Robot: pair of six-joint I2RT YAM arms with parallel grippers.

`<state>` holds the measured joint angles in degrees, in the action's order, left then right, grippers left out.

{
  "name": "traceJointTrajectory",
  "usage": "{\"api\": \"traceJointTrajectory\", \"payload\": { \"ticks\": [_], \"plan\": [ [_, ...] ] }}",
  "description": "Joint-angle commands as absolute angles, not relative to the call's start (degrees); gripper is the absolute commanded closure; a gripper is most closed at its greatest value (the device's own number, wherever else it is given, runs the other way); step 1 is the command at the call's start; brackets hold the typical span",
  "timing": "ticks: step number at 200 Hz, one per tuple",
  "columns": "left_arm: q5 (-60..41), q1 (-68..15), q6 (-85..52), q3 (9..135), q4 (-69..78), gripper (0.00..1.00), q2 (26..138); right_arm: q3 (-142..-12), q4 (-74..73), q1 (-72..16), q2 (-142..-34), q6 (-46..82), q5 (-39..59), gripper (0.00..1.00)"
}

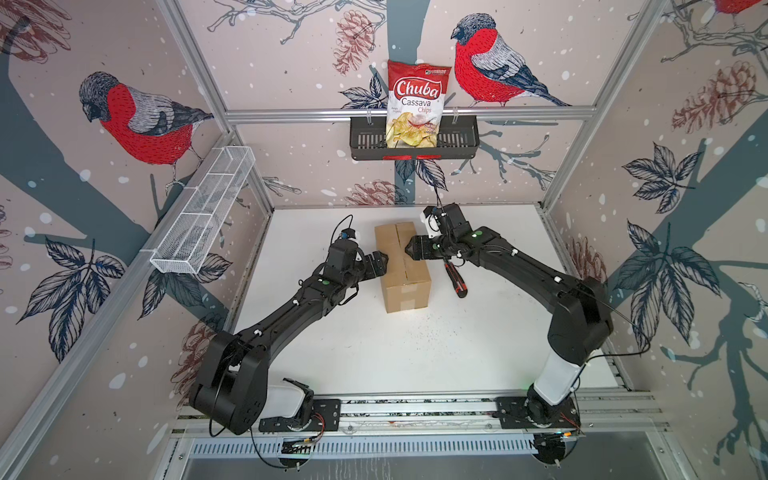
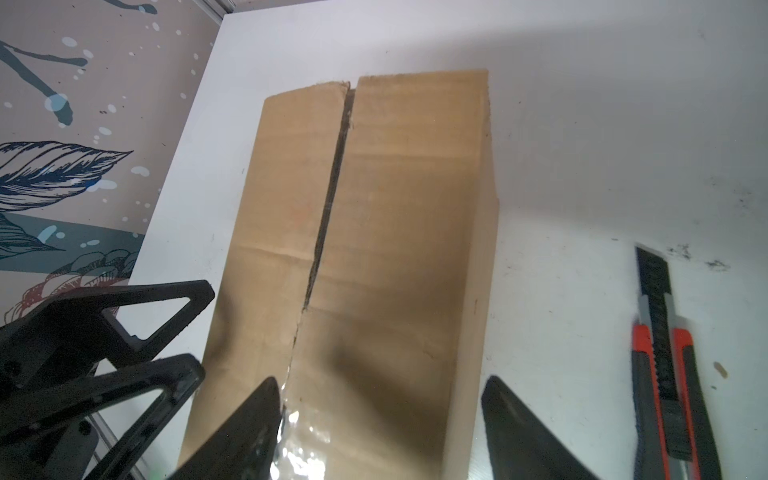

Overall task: Unpack the express box
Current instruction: 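Move the empty right gripper to the box's slit top beside the left gripper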

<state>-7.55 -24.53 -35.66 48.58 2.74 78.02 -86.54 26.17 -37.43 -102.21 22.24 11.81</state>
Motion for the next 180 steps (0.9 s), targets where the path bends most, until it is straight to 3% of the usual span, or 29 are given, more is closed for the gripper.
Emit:
{"api": "traceJointTrajectory", "payload": {
  "ticks": [1, 180],
  "plan": [
    [-8.83, -24.52, -36.2, 48.51, 6.17, 0.1, 78.37, -86.92, 26.92, -37.69, -102.89, 20.98, 12.74, 0.27],
    [-9.81, -25.92, -37.24, 50.17, 7.32, 0.1, 81.96, -84.38, 28.04, -38.23, -103.89, 21.06, 12.39, 0.4]
  ]
}}
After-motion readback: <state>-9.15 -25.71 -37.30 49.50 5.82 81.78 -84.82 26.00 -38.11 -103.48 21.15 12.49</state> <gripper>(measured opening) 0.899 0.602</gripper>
